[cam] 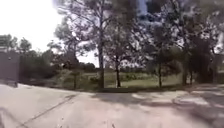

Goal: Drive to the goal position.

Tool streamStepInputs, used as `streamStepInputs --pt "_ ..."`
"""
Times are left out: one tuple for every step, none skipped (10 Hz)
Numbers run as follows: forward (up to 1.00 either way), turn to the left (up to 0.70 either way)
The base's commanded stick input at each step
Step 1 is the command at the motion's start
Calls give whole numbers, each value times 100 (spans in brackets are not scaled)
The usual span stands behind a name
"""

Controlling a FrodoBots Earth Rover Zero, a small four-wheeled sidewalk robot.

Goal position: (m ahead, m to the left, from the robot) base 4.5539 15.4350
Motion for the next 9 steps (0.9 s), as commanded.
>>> streamStepInputs --pt "0 100" --pt "0 100" --pt "0 100" --pt "0 100" --pt "0 100" --pt "0 100" --pt "0 100" --pt "0 100" --pt "0 100"
